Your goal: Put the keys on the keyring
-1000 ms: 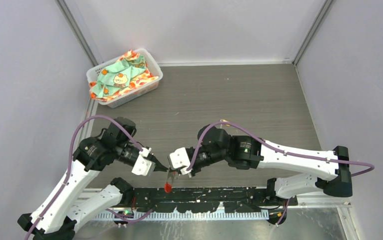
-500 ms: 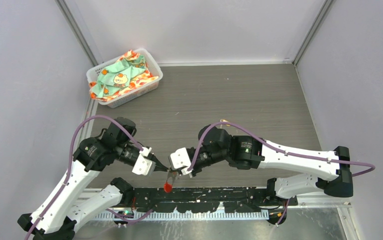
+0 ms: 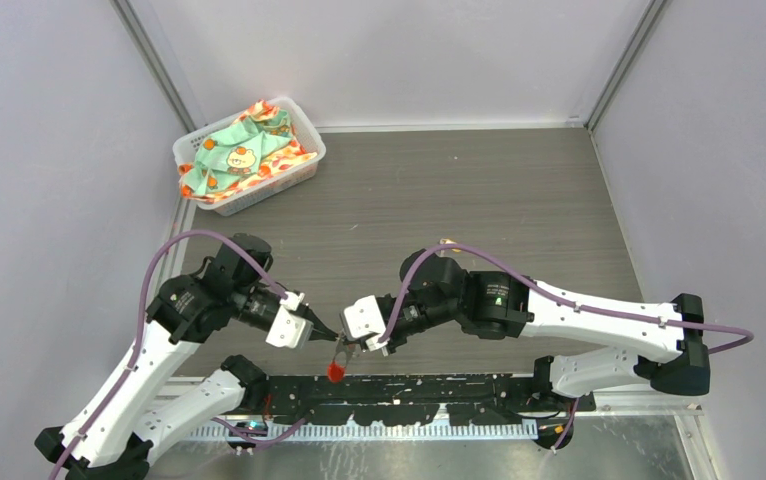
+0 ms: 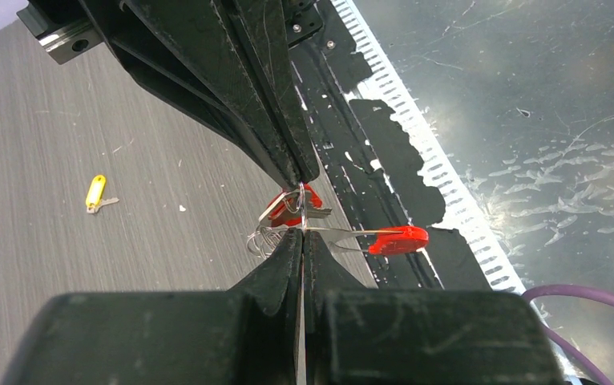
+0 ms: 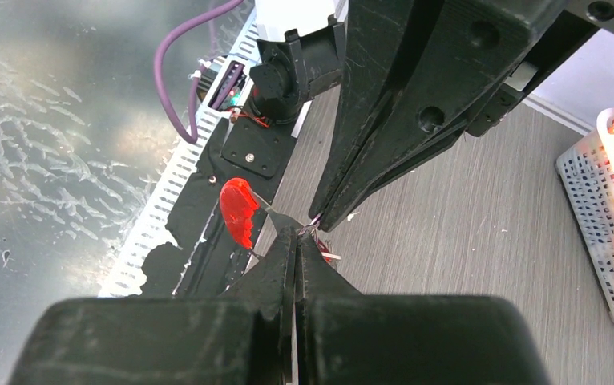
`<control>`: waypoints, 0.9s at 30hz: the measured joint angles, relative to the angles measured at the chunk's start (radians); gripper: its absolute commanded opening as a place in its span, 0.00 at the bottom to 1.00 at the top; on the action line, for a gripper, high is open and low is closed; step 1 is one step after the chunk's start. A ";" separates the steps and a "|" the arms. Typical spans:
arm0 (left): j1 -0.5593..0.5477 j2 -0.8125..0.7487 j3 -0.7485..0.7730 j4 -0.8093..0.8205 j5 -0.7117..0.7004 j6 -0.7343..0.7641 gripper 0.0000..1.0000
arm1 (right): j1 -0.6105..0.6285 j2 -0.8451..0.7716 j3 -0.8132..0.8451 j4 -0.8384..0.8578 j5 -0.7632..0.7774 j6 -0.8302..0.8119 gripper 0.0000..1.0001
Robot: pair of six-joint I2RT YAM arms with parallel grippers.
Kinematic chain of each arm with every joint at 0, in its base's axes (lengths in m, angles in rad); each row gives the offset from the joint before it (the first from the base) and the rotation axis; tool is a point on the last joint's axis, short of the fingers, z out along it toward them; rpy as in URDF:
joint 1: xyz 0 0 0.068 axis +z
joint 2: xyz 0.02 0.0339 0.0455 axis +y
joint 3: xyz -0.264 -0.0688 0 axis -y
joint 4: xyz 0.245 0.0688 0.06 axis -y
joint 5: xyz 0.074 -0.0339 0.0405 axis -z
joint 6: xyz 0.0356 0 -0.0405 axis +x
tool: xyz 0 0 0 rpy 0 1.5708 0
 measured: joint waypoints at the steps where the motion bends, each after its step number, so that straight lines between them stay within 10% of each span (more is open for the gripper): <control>1: 0.000 -0.001 -0.001 0.002 0.000 -0.005 0.00 | 0.000 0.000 0.000 -0.002 0.000 0.000 0.01; 27: 0.000 -0.045 -0.043 0.129 0.000 -0.199 0.00 | 0.000 -0.003 0.014 -0.067 0.002 -0.031 0.01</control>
